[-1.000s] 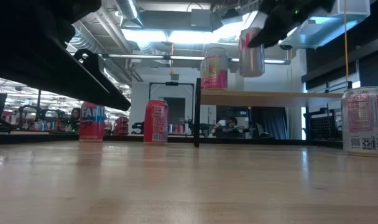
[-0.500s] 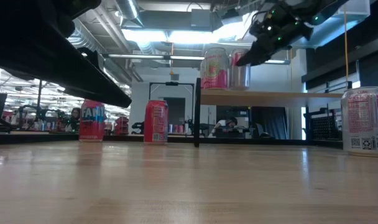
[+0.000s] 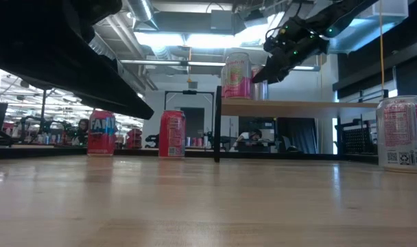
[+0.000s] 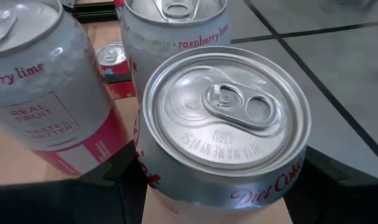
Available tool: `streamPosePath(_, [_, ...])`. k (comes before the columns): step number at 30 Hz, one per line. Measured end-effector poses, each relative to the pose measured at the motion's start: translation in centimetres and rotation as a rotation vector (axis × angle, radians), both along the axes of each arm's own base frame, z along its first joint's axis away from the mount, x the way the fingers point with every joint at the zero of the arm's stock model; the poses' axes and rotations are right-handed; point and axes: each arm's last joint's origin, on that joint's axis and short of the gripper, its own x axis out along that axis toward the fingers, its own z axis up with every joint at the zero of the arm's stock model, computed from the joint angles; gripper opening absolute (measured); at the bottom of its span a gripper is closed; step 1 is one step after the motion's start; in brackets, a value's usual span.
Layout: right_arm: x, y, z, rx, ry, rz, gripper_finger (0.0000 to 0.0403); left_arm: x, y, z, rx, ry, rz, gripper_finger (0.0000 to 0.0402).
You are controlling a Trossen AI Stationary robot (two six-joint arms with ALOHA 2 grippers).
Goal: Place canned beverage on shelf
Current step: Put the bottom silver soda can on the shelf, then put the silver soda can on the shelf aligned with the other silver soda can
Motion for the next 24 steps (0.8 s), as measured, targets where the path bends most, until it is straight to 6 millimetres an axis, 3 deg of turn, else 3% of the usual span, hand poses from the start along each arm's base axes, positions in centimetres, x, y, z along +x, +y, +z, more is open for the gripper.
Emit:
streamPosePath(4, [0.0,0.0,-0.1,0.009,0.001,0.007,0.0265,-0.2,-0.3,0.0,0.0,0.0,-0.011,0.0346])
streamPosePath(12, [0.0,0.0,-0.4,0.01,0.023,-0.013,0.0386,-0.3,-0.5,0.0,0.007,0.0,-0.021,0.0346])
streamPosePath(17, [-0.6,0.6,0.7,-0.015,0.017,-0.029,0.037,-0.3,-0.5,0.0,0.007,0.0,-0.021,0.0346])
streamPosePath(24, [-2.9,2.9,3.9,-0.093,0.007,-0.091,0.035,-0.3,-0.4,0.0,0.008,0.0,-0.018,0.0346])
